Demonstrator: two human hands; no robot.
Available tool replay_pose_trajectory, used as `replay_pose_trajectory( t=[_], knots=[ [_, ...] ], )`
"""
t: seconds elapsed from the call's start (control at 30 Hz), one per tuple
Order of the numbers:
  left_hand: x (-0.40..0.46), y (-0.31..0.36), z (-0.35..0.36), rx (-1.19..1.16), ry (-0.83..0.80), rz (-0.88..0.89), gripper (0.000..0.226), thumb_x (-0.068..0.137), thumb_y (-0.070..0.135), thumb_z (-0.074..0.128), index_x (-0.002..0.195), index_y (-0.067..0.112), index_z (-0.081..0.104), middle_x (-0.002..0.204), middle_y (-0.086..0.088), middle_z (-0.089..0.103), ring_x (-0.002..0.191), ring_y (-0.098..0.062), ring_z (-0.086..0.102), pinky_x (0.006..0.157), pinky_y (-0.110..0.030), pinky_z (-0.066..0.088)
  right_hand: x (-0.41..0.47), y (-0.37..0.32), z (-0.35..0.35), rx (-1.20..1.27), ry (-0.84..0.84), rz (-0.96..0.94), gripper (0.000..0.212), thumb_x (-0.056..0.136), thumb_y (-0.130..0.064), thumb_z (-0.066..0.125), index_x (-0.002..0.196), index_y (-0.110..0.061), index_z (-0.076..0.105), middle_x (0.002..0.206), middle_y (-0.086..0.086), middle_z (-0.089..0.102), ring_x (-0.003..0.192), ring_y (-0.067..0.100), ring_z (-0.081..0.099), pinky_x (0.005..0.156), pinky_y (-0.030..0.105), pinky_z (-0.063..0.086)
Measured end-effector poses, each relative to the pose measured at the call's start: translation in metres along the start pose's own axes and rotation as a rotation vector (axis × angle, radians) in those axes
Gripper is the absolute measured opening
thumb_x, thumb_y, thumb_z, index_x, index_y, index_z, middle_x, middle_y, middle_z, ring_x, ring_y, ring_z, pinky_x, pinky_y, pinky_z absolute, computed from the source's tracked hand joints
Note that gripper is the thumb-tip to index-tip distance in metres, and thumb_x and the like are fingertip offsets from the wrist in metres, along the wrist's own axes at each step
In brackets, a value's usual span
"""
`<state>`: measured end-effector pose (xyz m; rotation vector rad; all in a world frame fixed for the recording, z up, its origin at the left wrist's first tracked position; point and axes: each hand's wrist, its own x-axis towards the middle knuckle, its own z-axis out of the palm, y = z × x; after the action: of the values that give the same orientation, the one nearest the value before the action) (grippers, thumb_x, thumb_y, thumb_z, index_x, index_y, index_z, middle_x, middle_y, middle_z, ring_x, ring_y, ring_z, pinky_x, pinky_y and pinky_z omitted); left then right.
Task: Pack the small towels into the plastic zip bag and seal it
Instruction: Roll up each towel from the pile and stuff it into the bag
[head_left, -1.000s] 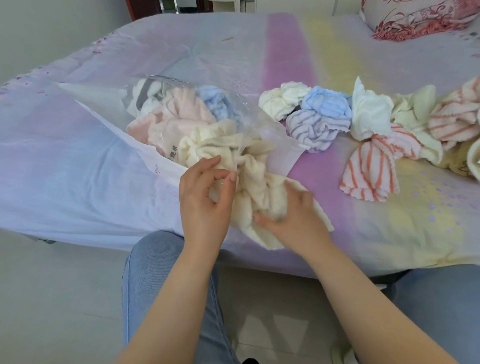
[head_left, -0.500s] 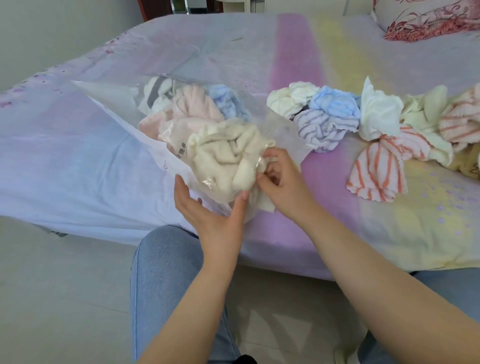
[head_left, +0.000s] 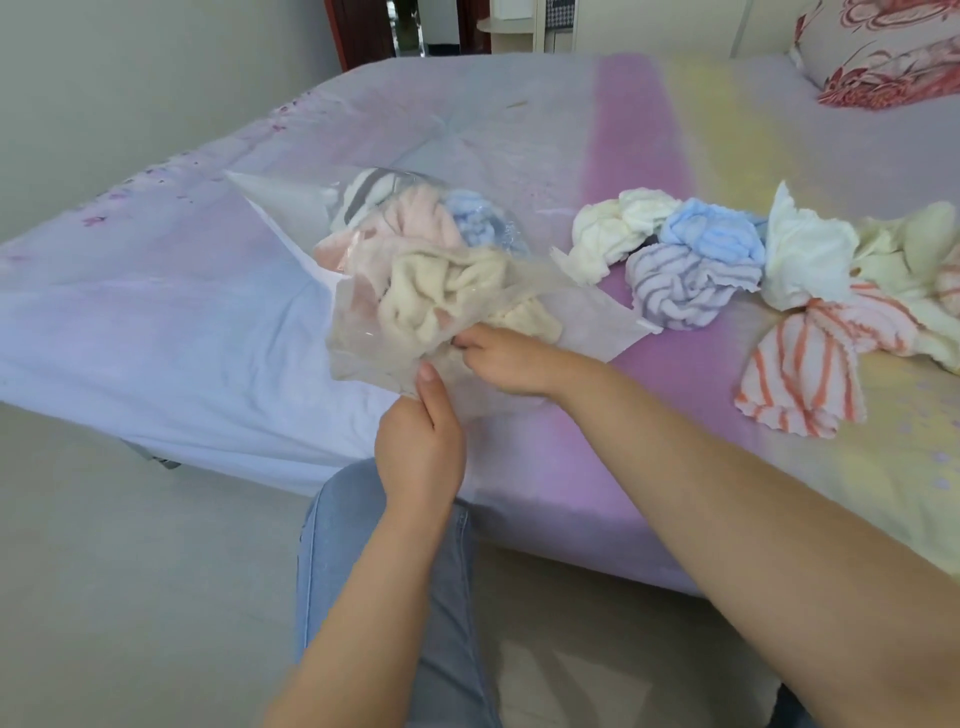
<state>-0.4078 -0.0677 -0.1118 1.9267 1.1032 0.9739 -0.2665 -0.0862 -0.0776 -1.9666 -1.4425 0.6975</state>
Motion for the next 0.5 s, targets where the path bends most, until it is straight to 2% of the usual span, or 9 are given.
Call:
replay_pose_trajectory(
  t=[0.07, 0.17, 0.23, 0.27, 0.3, 0.33, 0.37, 0.43, 0.5],
  knots=[
    [0.011, 0.006, -0.010, 0.009, 0.018, 0.033, 0.065, 0.102, 0.049, 0.017, 0.053, 0.018, 0.046, 0.060, -0.002, 0.058, 0.066, -0.030, 0.056, 0.061, -0.035, 0.041, 0.025, -0.007, -0.011, -0.045, -0.008, 0.090, 0.044, 0.100, -0.018, 0.028, 0.142, -0.018, 0.041, 0.151, 0.002, 0.036, 0.139, 0.020, 0.030, 0.110, 0.028, 0.022],
    [0.021, 0.012, -0.019, 0.037, -0.019, 0.053, 0.060, 0.102, 0.049, 0.017, 0.061, 0.020, 0.049, 0.063, 0.003, 0.055, 0.068, -0.027, 0.055, 0.061, -0.034, 0.039, 0.052, -0.006, -0.018, -0.104, -0.045, 0.223, 0.047, 0.103, -0.031, 0.019, 0.144, -0.016, 0.036, 0.156, 0.006, 0.027, 0.139, 0.025, 0.029, 0.116, 0.039, 0.019],
    [0.024, 0.010, -0.021, 0.057, -0.063, 0.042, 0.060, 0.101, 0.051, 0.018, 0.063, 0.018, 0.050, 0.063, 0.003, 0.056, 0.069, -0.026, 0.056, 0.060, -0.033, 0.037, 0.057, -0.001, -0.013, -0.096, -0.093, 0.209, 0.039, 0.102, -0.027, 0.019, 0.130, -0.016, 0.044, 0.150, 0.009, 0.036, 0.128, 0.020, 0.037, 0.111, 0.037, 0.025],
    [0.024, 0.008, -0.021, 0.059, -0.075, 0.040, 0.063, 0.101, 0.052, 0.019, 0.062, 0.015, 0.051, 0.063, 0.000, 0.058, 0.068, -0.027, 0.058, 0.057, -0.033, 0.037, 0.055, 0.002, -0.009, -0.097, -0.077, 0.188, 0.027, 0.101, -0.022, 0.023, 0.116, -0.022, 0.046, 0.142, 0.009, 0.044, 0.118, 0.016, 0.040, 0.103, 0.034, 0.029],
    [0.023, 0.006, -0.021, 0.055, -0.081, 0.037, 0.067, 0.100, 0.053, 0.021, 0.061, 0.010, 0.053, 0.062, -0.003, 0.060, 0.067, -0.026, 0.059, 0.055, -0.034, 0.038, 0.050, 0.006, -0.005, -0.094, -0.032, 0.155, 0.024, 0.099, -0.019, 0.027, 0.110, -0.026, 0.048, 0.130, 0.007, 0.050, 0.110, 0.016, 0.042, 0.098, 0.036, 0.032],
    [0.021, 0.005, -0.019, 0.046, -0.084, 0.028, 0.070, 0.100, 0.054, 0.023, 0.063, 0.005, 0.057, 0.064, -0.005, 0.063, 0.067, -0.025, 0.060, 0.055, -0.034, 0.042, 0.041, 0.010, 0.001, -0.068, 0.024, 0.112, 0.027, 0.098, -0.018, 0.031, 0.111, -0.030, 0.050, 0.123, 0.003, 0.052, 0.109, 0.017, 0.044, 0.096, 0.035, 0.034],
    [0.019, 0.005, -0.016, 0.034, -0.084, 0.016, 0.072, 0.100, 0.054, 0.025, 0.067, 0.001, 0.060, 0.066, -0.007, 0.065, 0.068, -0.024, 0.061, 0.058, -0.034, 0.044, 0.029, 0.014, 0.006, -0.013, 0.083, 0.086, 0.033, 0.097, -0.019, 0.032, 0.122, -0.031, 0.051, 0.126, -0.001, 0.051, 0.114, 0.017, 0.046, 0.097, 0.032, 0.034],
    [0.011, 0.005, -0.009, 0.008, -0.096, 0.000, 0.075, 0.098, 0.057, 0.027, 0.068, -0.003, 0.059, 0.066, -0.011, 0.067, 0.067, -0.024, 0.062, 0.061, -0.039, 0.048, -0.001, 0.024, 0.018, 0.097, 0.163, 0.058, 0.043, 0.097, -0.018, 0.032, 0.138, -0.028, 0.043, 0.142, -0.002, 0.047, 0.128, 0.015, 0.045, 0.106, 0.029, 0.035],
    [0.004, 0.006, -0.001, -0.017, -0.111, 0.006, 0.072, 0.093, 0.061, 0.029, 0.063, 0.000, 0.052, 0.059, -0.011, 0.060, 0.059, -0.026, 0.056, 0.055, -0.040, 0.044, -0.035, 0.039, 0.025, 0.126, 0.202, 0.042, 0.045, 0.095, -0.018, 0.031, 0.136, -0.032, 0.045, 0.135, -0.003, 0.054, 0.124, 0.011, 0.051, 0.101, 0.032, 0.043]
  ],
)
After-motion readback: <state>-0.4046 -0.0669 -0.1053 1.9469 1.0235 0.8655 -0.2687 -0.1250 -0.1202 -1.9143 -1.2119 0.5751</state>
